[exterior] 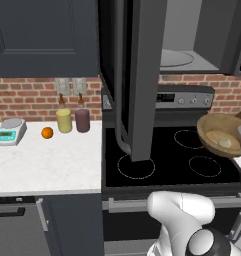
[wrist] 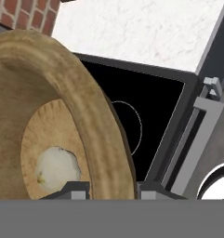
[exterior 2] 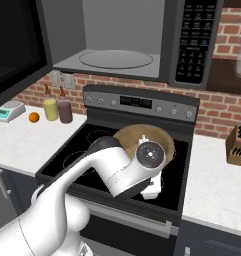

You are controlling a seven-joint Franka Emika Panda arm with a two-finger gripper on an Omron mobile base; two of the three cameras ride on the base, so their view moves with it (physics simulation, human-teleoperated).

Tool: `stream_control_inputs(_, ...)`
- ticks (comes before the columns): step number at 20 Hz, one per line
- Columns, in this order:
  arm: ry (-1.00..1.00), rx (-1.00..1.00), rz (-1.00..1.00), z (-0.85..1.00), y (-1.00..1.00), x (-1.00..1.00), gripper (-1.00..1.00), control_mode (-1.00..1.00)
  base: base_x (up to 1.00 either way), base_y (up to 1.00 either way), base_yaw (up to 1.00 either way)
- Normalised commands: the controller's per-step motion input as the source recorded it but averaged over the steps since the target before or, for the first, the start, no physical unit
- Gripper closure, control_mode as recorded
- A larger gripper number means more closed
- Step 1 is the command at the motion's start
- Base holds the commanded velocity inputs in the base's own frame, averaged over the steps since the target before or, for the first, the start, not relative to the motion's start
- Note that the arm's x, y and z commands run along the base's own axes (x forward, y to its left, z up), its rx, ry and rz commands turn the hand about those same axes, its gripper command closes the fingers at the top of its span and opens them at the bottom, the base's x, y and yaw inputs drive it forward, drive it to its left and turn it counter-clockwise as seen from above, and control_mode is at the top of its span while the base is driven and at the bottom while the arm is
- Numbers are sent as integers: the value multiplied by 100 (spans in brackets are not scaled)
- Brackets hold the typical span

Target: Pick the garlic from the sink and place it in the bowl. Then pick the bowl and place it in the microwave. Then close the microwave door and press the start button.

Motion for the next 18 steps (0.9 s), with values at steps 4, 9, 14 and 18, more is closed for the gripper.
stream_control_inputs(4, -11, 4, 0, 77, 4, -30, 100, -100, 0, 0, 0)
stream_control_inputs(9, -13, 0, -4, 70, 47, -9, 100, -100, 0, 0, 0)
stream_control_inputs(14, -21, 0, -5, 68, 37, 0, 100, -100, 0, 0, 0)
stream_control_inputs(18, -19, 0, -5, 56, 24, 0, 100, -100, 0, 0, 0)
